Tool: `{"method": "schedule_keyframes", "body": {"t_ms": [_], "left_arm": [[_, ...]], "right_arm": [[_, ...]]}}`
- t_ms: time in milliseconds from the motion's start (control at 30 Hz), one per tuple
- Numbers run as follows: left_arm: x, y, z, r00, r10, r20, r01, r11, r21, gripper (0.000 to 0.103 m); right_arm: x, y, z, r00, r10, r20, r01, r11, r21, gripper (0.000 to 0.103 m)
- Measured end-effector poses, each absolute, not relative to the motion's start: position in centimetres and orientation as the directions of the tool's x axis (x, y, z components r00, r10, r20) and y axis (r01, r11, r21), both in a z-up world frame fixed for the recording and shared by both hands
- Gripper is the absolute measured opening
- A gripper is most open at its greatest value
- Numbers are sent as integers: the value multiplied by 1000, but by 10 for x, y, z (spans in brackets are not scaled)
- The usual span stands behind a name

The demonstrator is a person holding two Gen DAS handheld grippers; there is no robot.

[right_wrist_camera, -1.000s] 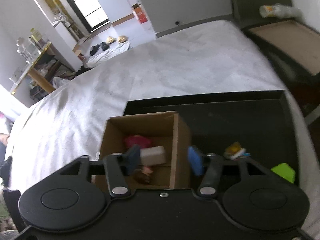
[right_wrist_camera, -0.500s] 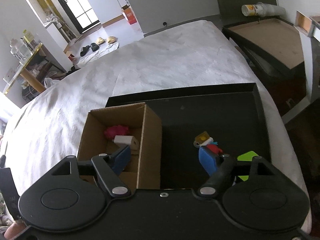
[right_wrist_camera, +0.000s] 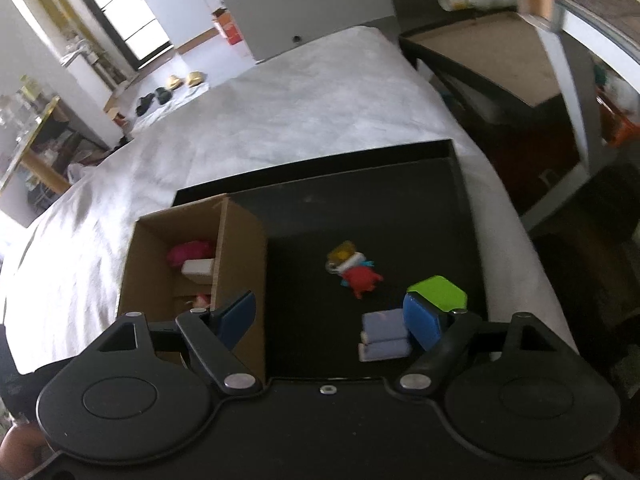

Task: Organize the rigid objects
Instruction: 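Move the right gripper back over the tray to the green hexagonal block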

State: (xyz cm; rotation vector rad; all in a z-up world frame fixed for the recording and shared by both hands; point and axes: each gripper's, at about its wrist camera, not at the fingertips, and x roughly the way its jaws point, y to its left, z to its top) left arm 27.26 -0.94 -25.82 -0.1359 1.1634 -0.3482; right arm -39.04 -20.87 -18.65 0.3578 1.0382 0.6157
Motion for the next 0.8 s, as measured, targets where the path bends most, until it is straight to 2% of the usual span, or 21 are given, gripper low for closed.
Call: {"method": "schedule_keyframes", "body": {"t_ms": [600,800], "left_arm": [[274,-10,-258,341,-341,-876,197,937,-288,18],[274,-9,-258,341,-345,-874,197,936,-293,18]], "right_arm": [[-369,-230,-237,336,574,-747,-134,814,565,83],[-361,-221,-259,334,532,-778,-109,842,529,83]]}}
